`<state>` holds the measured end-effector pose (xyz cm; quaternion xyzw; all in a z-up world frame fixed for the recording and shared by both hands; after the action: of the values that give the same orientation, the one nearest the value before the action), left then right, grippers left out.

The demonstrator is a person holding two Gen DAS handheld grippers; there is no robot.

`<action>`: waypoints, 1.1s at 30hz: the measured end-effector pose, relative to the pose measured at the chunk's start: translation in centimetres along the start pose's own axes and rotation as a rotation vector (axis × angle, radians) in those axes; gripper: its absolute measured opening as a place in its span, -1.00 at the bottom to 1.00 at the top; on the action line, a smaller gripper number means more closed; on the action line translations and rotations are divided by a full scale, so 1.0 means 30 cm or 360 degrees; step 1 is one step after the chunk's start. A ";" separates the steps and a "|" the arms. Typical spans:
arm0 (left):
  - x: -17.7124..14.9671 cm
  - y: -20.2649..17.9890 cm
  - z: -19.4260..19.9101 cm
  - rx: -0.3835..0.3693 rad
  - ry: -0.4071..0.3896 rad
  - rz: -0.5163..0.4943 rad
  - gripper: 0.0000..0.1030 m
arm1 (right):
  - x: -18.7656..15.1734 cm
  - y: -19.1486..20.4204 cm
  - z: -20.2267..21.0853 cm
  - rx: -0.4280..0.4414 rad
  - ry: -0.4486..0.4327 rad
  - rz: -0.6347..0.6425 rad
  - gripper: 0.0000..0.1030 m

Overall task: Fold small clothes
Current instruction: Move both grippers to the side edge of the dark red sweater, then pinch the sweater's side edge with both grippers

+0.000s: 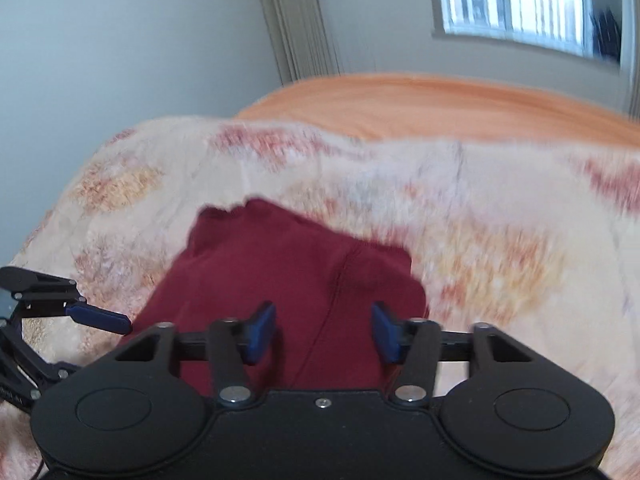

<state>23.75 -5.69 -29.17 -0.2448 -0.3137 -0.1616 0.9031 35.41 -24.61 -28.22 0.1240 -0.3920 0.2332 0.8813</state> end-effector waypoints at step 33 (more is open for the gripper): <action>0.323 0.428 -0.185 0.0277 -0.0057 0.0192 0.48 | -0.320 -0.019 0.178 -0.0154 0.0261 -0.0131 0.61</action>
<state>39.45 0.59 -31.08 -0.1866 -0.3271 -0.0745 0.9234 26.73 -30.26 -31.90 0.0778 -0.3238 0.1870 0.9242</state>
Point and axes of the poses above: each gripper's, at about its wrist camera, not at the fingertips, and z roughly against the way its jaws point, y to its left, x to its top, the point moved 4 cm from there along -z, roughly the way its jaws point, and after that the axes turned 11 degrees about -x, right-handed, at the moved point
